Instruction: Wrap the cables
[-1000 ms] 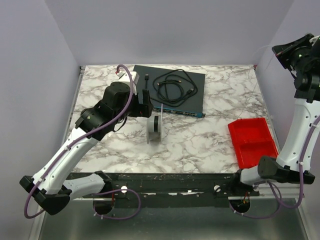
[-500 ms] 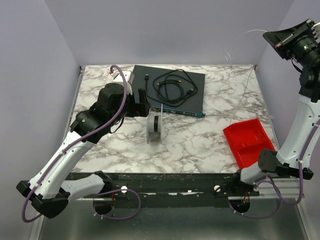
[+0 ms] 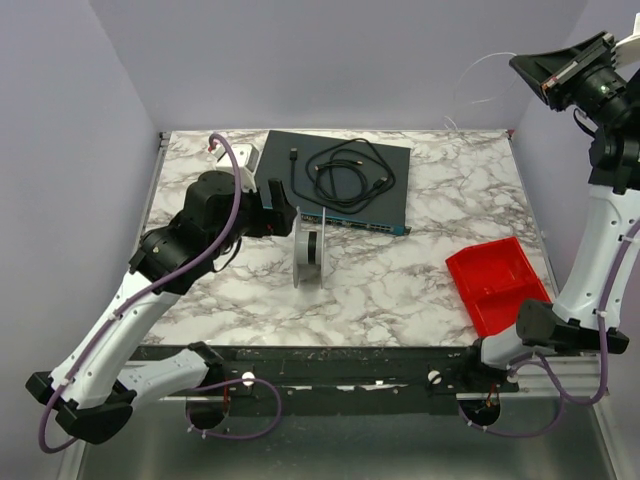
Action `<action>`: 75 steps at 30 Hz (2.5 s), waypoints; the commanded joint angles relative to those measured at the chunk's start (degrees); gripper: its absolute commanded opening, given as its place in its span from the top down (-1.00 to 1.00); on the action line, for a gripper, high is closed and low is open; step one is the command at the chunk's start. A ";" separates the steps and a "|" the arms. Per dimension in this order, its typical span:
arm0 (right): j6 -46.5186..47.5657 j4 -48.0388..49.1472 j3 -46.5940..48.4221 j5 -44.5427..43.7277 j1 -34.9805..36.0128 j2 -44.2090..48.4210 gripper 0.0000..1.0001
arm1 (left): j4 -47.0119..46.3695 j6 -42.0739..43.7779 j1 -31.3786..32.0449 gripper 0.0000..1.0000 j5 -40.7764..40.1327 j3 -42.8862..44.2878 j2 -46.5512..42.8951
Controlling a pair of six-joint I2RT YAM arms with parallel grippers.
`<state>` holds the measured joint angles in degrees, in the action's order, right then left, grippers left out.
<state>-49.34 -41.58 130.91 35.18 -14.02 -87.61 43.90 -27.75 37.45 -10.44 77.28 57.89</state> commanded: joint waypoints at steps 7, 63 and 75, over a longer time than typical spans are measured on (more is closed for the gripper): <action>2.13 4.57 -22.97 9.81 2.55 14.38 0.99 | -5.69 -1.23 -0.29 -0.73 8.86 -4.35 -3.11; -11.41 11.80 -20.96 15.05 3.36 16.70 0.99 | -45.50 1.33 16.49 -0.35 5.67 8.27 20.29; -8.45 9.33 -24.53 15.44 3.38 18.18 0.99 | -37.71 5.60 16.73 -0.42 7.87 30.77 34.56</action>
<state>-59.70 -30.20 105.95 48.77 -10.87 -70.17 1.69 -23.83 53.76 -4.01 104.92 87.70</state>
